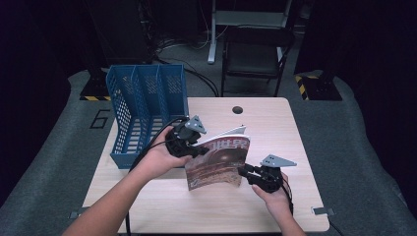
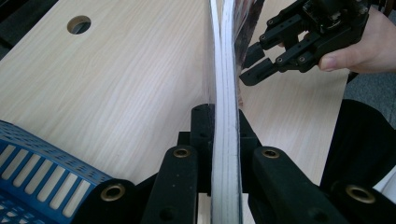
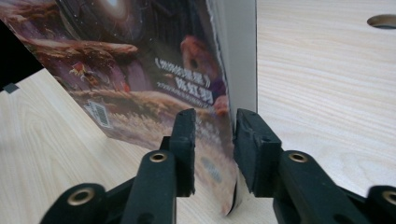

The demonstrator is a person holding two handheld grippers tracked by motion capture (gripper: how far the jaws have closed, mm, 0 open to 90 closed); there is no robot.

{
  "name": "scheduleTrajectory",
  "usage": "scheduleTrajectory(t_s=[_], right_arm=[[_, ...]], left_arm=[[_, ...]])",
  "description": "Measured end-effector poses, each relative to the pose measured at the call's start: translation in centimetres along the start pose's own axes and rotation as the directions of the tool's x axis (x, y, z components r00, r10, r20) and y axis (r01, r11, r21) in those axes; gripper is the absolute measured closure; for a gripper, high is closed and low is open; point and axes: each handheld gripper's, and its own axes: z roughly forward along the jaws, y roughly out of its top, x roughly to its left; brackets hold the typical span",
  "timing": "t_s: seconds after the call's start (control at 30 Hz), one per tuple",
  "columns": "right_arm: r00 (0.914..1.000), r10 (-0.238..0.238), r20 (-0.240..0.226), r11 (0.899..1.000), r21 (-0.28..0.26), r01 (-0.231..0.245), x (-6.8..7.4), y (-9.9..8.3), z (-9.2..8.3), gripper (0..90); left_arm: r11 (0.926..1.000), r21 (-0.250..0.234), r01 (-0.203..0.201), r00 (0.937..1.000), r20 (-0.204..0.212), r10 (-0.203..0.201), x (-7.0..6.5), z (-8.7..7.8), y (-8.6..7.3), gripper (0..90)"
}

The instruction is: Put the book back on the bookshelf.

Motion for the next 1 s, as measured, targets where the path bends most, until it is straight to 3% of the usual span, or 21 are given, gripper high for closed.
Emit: scheduleTrajectory(t_s=[0.3, 0.47, 0.63, 1.0], right_arm=[[0.9996, 0.014, 0.025, 1.000, -0.004, -0.013, -0.4, -0.3, 0.0, 59.2], [0.9991, 0.030, 0.029, 1.000, -0.006, -0.030, -0.5, -0.4, -0.2, 57.8], [0.9992, 0.034, 0.020, 0.999, 0.001, -0.034, -0.4, -0.6, -0.2, 57.4], [0.9991, 0.040, 0.015, 0.999, 0.017, -0.040, -0.5, -1.0, -0.4, 55.6]], left_arm=[[0.9999, 0.010, -0.004, 0.9999, -0.013, 0.004, 0.1, -0.4, 0.7, 84.2], [1.0000, 0.007, -0.006, 0.9995, -0.030, 0.006, -0.1, -1.0, 1.1, 84.1], [0.9998, -0.017, 0.008, 0.9997, -0.025, -0.008, 0.1, -1.9, 1.4, 84.1], [0.9995, -0.021, 0.022, 0.9996, -0.017, -0.023, 0.2, -3.2, 1.9, 84.1]])
